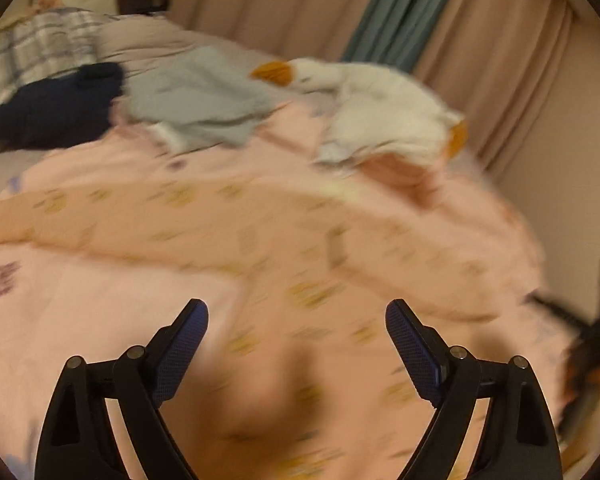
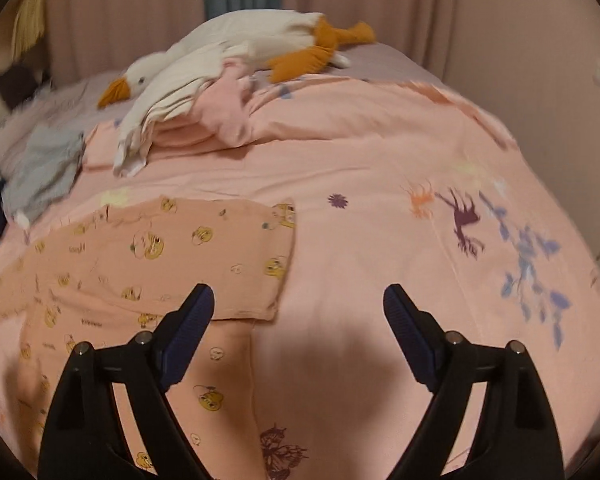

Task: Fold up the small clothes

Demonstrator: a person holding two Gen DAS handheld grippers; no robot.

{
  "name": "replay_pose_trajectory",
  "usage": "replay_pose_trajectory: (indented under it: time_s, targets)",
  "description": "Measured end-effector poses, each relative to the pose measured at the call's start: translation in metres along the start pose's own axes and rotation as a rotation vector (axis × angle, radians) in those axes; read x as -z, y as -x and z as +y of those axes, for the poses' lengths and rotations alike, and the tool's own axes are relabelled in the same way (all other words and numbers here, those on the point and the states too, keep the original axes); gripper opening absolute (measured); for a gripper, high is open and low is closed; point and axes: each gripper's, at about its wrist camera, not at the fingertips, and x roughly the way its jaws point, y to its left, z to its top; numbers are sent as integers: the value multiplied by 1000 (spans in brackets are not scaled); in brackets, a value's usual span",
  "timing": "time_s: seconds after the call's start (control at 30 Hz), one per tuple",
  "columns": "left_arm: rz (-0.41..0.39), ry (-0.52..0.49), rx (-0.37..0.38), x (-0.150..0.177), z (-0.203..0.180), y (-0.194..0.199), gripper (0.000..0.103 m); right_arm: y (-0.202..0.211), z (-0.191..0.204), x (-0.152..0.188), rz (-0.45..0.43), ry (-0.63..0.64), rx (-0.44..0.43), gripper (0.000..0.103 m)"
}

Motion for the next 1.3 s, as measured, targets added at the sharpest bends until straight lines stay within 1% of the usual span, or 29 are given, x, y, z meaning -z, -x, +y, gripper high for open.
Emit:
replay_pose_trajectory:
  time_s: [0.07, 0.13, 0.2, 0.23, 0.3, 0.33, 0.37, 0.4, 0.47, 0.5, 0.53, 0.57, 0.63, 0.67, 0.7, 0.73, 0.77, 0.8, 0.87, 0.9, 0.93, 1.0, 1.03, 1.07, 1.1, 1.13, 1.2, 1.23, 1.3]
  targets:
    - [94, -2, 48, -14, -23, -28, 90, -5, -14, -3, 31, -58, -48, 88]
    - [238, 18, 95, -21, -44, -72, 90, -11, -26, -2, 35, -160, -130, 88]
    - [321, 106, 100, -21, -51, -112, 90, -15, -32, 0, 8, -207, -218, 88]
    - [341, 142, 116, -20, -52, -125, 89, -21, -34, 1, 1, -220, -246, 88]
    - [400, 239, 159, -12, -52, -156, 89, -35, -37, 5, 3, -227, -252, 87]
    - [423, 265, 154, -9, -52, -168, 89, -39, -36, 6, 13, -212, -233, 86]
    - [427, 279, 138, -7, -54, -177, 89, -47, -34, 7, 26, -187, -205, 86]
    - [408, 294, 117, -6, -56, -181, 87, -50, -36, 9, 30, -176, -196, 85]
    - [325, 288, 89, -9, -61, -180, 81, -58, -40, 13, 39, -160, -215, 77]
    - [291, 273, 82, -11, -63, -181, 72, -63, -39, 16, 60, -138, -256, 72]
    - [260, 265, 60, -14, -66, -183, 62, -65, -42, 18, 79, -119, -289, 69]
    - [250, 261, 40, -16, -68, -186, 57, -67, -41, 22, 99, -93, -325, 68]
    - [244, 254, -14, -20, -69, -192, 39, -68, -37, 31, 113, -12, -376, 60]
    - [238, 249, -30, -21, -70, -193, 33, -69, -34, 34, 111, 22, -363, 58]
    - [225, 241, -40, -24, -70, -193, 23, -71, -31, 37, 108, 51, -333, 57]
    - [200, 226, -61, -28, -70, -190, 18, -75, -29, 38, 108, 65, -302, 55]
    - [176, 221, -75, -32, -70, -187, 18, -80, -27, 38, 113, 61, -296, 54]
    - [149, 221, -78, -35, -67, -182, 18, -85, -27, 38, 119, 43, -315, 51]
    - [107, 213, -72, -45, -58, -172, 18, -95, -23, 36, 132, 16, -356, 50]
    - [99, 206, -92, -49, -54, -170, 16, -99, -15, 35, 133, 31, -346, 50]
    - [91, 193, -137, -50, -49, -168, 16, -100, -8, 36, 138, 58, -339, 50]
    - [116, 167, -141, -48, -40, -169, 16, -103, 10, 37, 138, 135, -279, 49]
    - [126, 165, -139, -45, -37, -170, 16, -105, 19, 37, 107, 163, -234, 38]
    - [124, 172, -147, -43, -32, -170, 16, -107, 23, 37, 83, 174, -216, 29]
    - [122, 182, -154, -40, -27, -170, 16, -109, 24, 37, 94, 159, -232, 15]
    - [125, 194, -153, -39, -19, -170, 16, -109, 21, 37, 106, 117, -269, 11]
    - [129, 214, -169, -36, -7, -168, 16, -108, 16, 36, 119, 106, -301, 11]
    - [142, 217, -187, -36, 2, -167, 16, -108, 13, 37, 123, 111, -310, 10]
    - [177, 219, -175, -39, 12, -166, 19, -108, 13, 39, 129, 105, -319, 11]
